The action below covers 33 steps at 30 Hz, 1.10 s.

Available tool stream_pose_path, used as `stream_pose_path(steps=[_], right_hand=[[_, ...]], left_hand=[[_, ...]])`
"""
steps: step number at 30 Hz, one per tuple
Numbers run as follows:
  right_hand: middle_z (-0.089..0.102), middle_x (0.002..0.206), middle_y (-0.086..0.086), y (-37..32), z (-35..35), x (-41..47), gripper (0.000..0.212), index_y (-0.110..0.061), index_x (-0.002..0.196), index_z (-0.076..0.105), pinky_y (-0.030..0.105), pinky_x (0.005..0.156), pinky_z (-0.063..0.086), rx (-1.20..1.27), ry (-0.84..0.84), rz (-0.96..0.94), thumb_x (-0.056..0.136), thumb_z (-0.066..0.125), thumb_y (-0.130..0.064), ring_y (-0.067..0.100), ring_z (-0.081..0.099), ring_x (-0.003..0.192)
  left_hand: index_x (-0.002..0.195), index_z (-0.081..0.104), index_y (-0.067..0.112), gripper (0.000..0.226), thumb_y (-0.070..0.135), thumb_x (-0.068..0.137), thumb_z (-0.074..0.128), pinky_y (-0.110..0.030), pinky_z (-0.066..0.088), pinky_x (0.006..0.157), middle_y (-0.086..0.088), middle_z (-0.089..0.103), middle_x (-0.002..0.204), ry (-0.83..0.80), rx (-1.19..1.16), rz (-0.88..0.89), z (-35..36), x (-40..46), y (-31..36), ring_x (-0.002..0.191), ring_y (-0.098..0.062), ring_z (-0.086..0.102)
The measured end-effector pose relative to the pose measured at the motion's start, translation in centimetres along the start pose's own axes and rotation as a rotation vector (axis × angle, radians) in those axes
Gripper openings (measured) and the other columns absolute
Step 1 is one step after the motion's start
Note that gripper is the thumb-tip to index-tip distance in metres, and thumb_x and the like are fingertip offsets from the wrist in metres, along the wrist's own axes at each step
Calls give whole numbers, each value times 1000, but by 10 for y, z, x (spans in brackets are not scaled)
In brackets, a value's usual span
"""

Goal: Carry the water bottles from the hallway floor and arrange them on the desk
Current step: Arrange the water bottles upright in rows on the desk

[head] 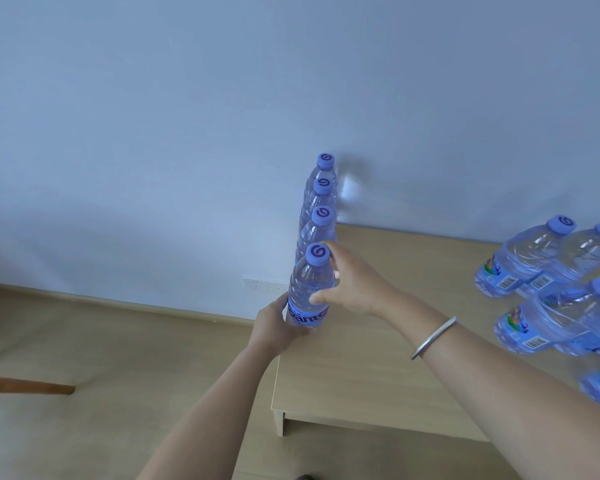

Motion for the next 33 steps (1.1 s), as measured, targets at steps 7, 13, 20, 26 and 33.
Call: stream_pose_path(steps=[7,13,20,26,33], right_hand=[[51,115,-15,3,-2,5,67,-33,120,46,21,88,44,-15,8,-32,65,81,-18,8,51,108],[49,120,-9,4,-3,6,69,-30,121,46,29,93,46,-21,6,-33,64,82,-18,13,50,111],[49,124,-5,4,-1,4,72,-27,126,43,34,97,45,-54,-4,-40,65,80,-21,15,49,113],[42,123,-18,21,-2,-18,91,-35,141,28,20,91,33,-66,2,42,66,81,-34,0,40,112],[53,121,1,45,-31,-55,71,-16,134,45,33,99,43,-86,118,114,73,78,-28,10,49,108]], left_hand=[[111,58,39,61,29,57,85,-8,39,65,20,66,91,14,24,10,2,4,-1,89,-7,58],[111,58,37,62,30,57,86,-8,38,65,23,63,86,25,49,6,2,6,-2,86,-7,57],[117,56,37,59,37,63,81,-9,35,57,24,54,80,92,77,-78,8,-5,-1,77,-4,51],[127,46,45,68,43,66,76,-18,41,55,31,50,72,175,97,-142,19,-33,-9,66,6,49],[139,40,36,75,44,72,73,-27,38,102,4,39,146,244,91,-160,57,-65,-9,137,-12,33]])
Point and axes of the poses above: each hand's wrist, its own x-axis towards the middle knuckle, its own z-axis out of the palm, y = z × x, the point moved 2 cm from there along x, towards the middle knuckle
